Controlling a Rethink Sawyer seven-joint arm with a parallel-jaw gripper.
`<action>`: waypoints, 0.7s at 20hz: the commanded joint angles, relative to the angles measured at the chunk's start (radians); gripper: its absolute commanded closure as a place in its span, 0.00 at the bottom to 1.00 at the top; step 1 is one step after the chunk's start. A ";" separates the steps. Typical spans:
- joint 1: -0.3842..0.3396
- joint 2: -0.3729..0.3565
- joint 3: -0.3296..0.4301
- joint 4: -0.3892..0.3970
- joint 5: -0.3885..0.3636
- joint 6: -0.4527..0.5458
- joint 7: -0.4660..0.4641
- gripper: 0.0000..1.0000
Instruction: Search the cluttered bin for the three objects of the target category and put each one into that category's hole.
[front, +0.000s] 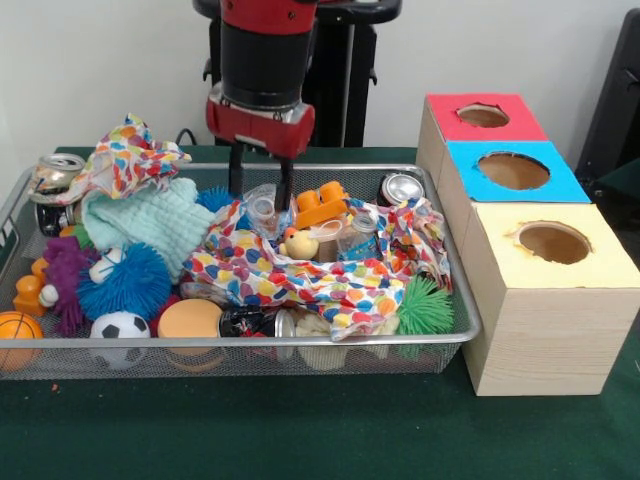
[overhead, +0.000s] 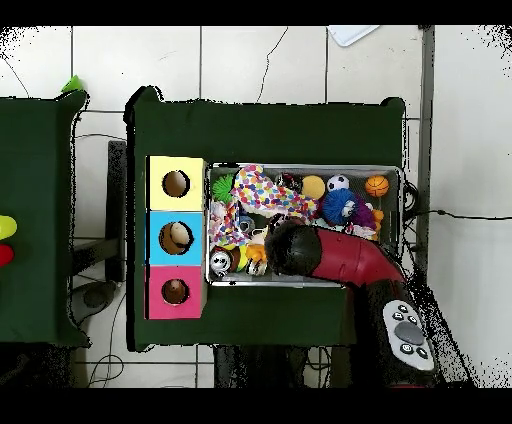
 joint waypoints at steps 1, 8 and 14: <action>-0.031 0.126 0.016 0.068 0.000 -0.154 0.170 0.00; -0.050 0.149 0.026 0.095 0.055 -0.150 0.176 0.00; -0.043 0.165 0.035 0.119 0.090 -0.173 0.203 0.00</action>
